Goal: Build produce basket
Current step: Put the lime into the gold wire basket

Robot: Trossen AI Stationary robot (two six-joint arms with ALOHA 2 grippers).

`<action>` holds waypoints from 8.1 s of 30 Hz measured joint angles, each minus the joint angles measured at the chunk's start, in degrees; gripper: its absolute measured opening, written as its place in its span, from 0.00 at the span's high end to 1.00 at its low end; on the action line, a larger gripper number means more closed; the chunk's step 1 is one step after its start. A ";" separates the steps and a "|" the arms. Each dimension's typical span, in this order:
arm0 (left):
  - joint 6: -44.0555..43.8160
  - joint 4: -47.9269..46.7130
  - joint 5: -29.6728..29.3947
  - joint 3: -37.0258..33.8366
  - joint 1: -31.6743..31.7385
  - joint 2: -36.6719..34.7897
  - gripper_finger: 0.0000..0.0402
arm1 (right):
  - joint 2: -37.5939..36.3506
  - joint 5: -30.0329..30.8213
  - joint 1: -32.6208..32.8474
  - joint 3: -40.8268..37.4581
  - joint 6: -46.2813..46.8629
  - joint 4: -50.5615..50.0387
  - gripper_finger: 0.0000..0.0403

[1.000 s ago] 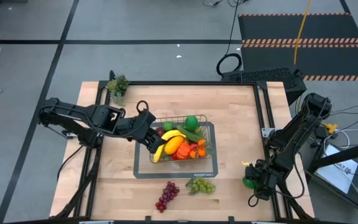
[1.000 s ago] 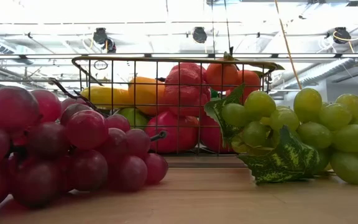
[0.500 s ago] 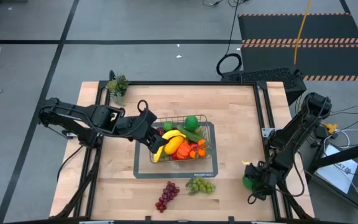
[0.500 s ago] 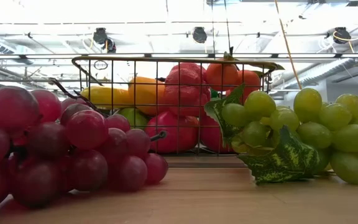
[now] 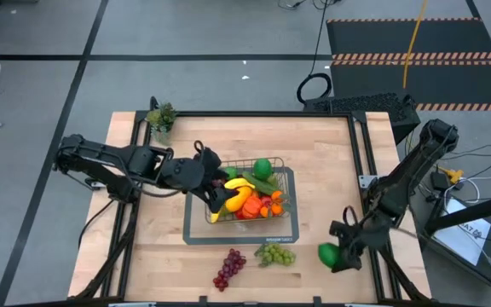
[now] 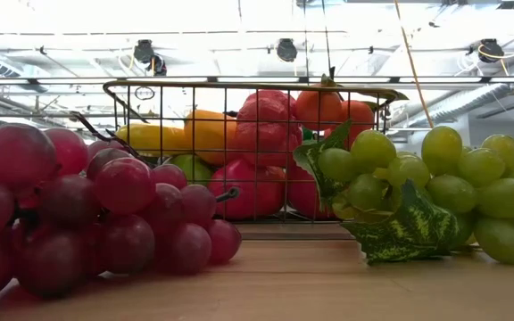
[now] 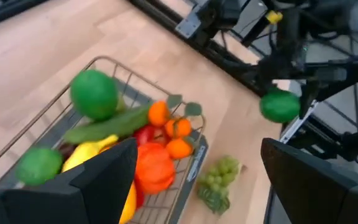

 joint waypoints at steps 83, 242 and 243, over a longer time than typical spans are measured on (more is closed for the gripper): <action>7.25 58.54 13.41 -0.02 9.52 14.86 0.03 | 4.29 12.43 -35.36 28.41 -50.67 8.99 0.27; 38.13 41.66 10.89 -0.03 2.36 -15.21 0.21 | 5.69 21.48 -33.78 25.59 -36.86 7.94 0.02; 35.06 41.66 10.81 -0.03 2.36 -15.21 0.21 | 5.69 21.47 -33.78 25.59 -37.55 8.32 0.02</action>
